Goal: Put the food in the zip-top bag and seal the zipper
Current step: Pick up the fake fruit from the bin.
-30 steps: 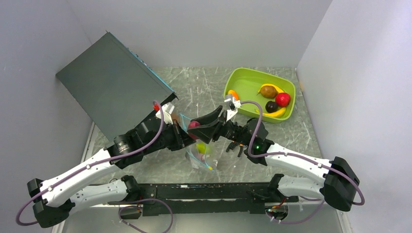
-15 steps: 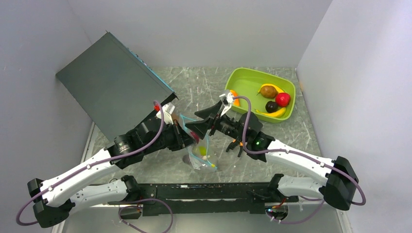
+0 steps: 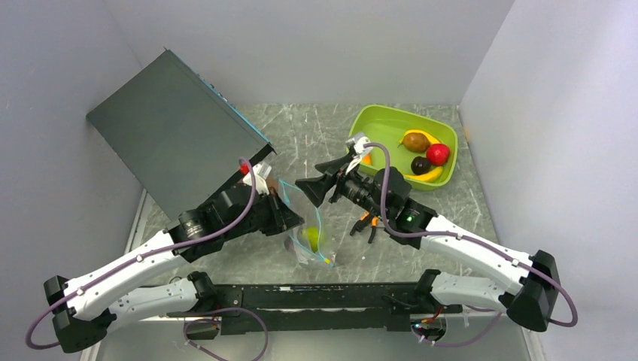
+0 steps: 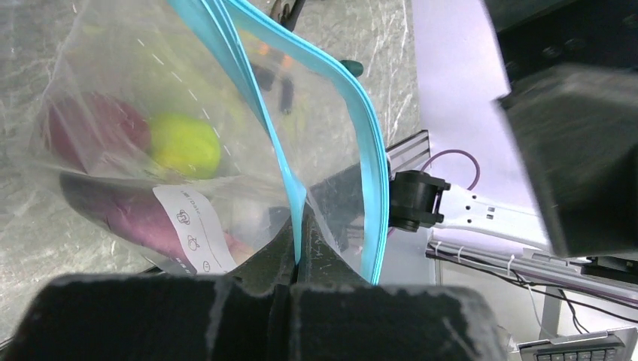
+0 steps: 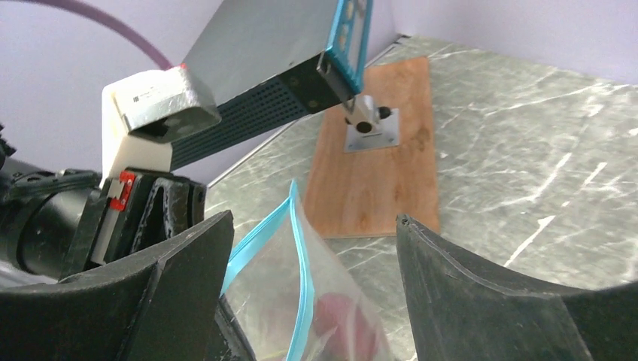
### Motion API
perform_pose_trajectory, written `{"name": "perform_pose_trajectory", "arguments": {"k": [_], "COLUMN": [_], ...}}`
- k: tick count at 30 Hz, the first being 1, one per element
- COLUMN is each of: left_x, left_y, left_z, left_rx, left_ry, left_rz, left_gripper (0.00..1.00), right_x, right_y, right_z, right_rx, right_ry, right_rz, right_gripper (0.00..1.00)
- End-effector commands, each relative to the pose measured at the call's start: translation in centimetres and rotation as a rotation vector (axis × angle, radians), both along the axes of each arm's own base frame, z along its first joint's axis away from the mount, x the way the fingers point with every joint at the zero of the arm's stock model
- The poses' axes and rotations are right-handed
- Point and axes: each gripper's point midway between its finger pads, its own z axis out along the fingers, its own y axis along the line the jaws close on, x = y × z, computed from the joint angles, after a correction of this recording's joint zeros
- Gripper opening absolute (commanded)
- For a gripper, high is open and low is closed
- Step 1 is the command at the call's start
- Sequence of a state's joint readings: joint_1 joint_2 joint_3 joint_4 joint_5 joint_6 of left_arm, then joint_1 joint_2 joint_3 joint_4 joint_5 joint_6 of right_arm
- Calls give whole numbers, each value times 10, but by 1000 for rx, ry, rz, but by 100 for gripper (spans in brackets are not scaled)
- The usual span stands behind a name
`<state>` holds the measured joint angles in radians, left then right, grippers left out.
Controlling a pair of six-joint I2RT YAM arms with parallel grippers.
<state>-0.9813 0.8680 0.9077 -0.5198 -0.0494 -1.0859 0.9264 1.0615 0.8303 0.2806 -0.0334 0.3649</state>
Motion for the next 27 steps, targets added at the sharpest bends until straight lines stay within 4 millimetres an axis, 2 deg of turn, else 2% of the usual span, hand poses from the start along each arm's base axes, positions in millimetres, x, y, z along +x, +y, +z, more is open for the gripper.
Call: {"name": "perform_pose_trajectory", "arguments": {"k": [1,7,11,16,20,24,27], "left_x": [1,4,3,3,5,7,7], "left_y": [-2,6,6,7,9,1,-5], "left_z": [4,-10,-17,-20,-20,-21,-24], "left_rx": [-29,62,72,81,118,112,104], "left_ry": [-11,8,21,28,34,37,47], "left_rz": [0,25,23,29,32,16,3], "left_gripper": [0,0,0,0,0,0,0], "right_x": [16,72,117,161,189,215,237], "right_y": [-27,-69,-105,-147,-166,-179,-183], "right_z": [31,20,2,-19,-45,-72,-108], "right_rx": [4,-42,-72,-165,-232,-282,-330], "right_ry": [-84,9,111,187,258,340,420], "right_rz": [-156,-418,-543,-698,-750,-766,-751], "right_gripper": [80,85,85,86,86,86,87]}}
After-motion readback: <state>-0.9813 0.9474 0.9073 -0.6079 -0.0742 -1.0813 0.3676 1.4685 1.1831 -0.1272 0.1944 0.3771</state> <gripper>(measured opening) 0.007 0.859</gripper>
